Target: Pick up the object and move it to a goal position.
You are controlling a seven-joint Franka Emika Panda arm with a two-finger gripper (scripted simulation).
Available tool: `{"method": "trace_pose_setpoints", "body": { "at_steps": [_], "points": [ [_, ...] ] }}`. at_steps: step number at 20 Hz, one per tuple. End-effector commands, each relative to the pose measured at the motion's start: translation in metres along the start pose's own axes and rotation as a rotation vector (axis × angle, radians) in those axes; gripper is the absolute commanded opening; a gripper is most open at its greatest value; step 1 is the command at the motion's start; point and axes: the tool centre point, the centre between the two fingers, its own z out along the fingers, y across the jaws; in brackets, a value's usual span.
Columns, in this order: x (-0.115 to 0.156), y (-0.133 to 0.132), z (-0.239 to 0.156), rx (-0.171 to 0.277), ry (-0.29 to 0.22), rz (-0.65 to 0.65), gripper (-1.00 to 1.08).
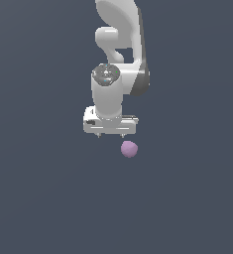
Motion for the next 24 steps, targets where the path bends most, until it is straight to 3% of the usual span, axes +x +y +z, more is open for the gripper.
{"method": "trace_pose_setpoints", "body": {
  "at_steps": [1, 11, 24],
  "points": [
    [0.0, 0.0, 0.0, 0.0, 0.0, 0.0, 1.0],
    [-0.011, 0.019, 0.012, 0.0, -0.049, 0.023, 1.0],
    [-0.008, 0.011, 0.016, -0.003, -0.042, -0.082, 1.0]
  ]
}}
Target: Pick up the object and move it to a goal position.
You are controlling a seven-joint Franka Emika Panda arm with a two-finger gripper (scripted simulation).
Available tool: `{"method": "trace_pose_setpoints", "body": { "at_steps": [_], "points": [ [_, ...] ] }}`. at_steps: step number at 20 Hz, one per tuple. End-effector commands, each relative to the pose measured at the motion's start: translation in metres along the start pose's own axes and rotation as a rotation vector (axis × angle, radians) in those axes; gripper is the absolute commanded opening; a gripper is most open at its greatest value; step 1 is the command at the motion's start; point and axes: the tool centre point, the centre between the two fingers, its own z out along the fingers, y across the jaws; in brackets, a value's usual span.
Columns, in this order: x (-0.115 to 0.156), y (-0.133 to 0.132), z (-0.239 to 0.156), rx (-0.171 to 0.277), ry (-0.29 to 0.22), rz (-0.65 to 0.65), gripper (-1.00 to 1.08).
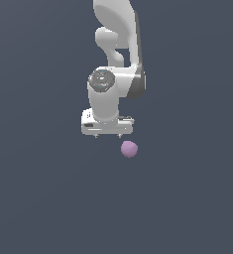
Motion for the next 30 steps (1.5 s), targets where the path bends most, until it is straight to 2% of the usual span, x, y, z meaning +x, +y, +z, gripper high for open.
{"method": "trace_pose_setpoints", "body": {
  "at_steps": [1, 7, 24, 30],
  "points": [
    [0.001, -0.004, 0.002, -0.002, 0.002, -0.044, 1.0],
    [0.005, -0.016, 0.007, -0.01, 0.011, -0.196, 1.0],
    [0.018, -0.066, 0.026, -0.035, 0.047, -0.771, 1.0],
    [0.021, -0.082, 0.03, -0.043, 0.06, -0.938, 1.0]
  ]
}}
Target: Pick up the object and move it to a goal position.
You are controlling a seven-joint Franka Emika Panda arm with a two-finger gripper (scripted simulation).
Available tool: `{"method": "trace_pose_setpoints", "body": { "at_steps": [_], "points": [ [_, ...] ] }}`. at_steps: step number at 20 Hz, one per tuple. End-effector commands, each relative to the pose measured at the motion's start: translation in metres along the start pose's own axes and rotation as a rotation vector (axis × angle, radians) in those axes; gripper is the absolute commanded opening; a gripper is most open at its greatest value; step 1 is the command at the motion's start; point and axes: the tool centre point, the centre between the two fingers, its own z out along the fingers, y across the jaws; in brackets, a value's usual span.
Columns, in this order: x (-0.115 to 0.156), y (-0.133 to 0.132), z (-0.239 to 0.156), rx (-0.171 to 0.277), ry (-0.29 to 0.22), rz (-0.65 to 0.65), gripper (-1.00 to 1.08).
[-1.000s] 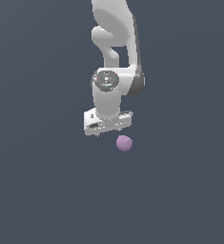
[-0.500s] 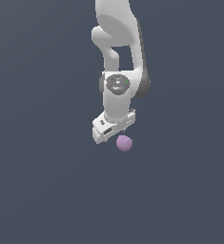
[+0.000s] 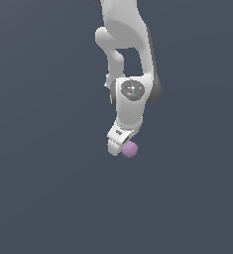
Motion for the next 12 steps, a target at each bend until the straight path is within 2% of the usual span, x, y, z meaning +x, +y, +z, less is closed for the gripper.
{"method": "trace_pose_setpoints", "body": {
  "at_steps": [1, 7, 12],
  "points": [
    [0.005, -0.003, 0.002, -0.004, 0.005, -0.062, 1.0],
    [0.013, -0.007, 0.004, -0.009, 0.012, -0.156, 1.0],
    [0.016, -0.009, 0.005, -0.011, 0.014, -0.187, 1.0]
  ]
}}
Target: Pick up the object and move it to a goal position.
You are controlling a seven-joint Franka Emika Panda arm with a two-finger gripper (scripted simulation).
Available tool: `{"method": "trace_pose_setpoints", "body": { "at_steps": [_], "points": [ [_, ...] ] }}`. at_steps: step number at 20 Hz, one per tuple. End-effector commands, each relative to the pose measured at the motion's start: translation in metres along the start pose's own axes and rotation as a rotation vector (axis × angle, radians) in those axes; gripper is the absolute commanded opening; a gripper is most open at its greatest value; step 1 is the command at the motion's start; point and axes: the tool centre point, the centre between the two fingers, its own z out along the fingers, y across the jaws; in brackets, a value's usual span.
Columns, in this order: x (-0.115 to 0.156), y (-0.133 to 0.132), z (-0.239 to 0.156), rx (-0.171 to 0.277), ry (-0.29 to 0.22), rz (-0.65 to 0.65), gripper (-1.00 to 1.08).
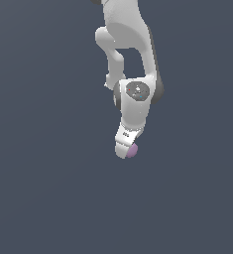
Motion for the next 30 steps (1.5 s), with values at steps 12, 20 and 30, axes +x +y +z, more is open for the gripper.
{"method": "trace_pose_setpoints", "body": {
  "at_steps": [12, 20, 30],
  "points": [
    [0.0, -0.001, 0.035, 0.0, 0.001, -0.008, 1.0],
    [0.001, 0.0, 0.05, -0.001, 0.001, -0.009, -1.0],
    [0.001, 0.0, 0.049, -0.002, 0.001, -0.009, -1.0]
  ]
}}
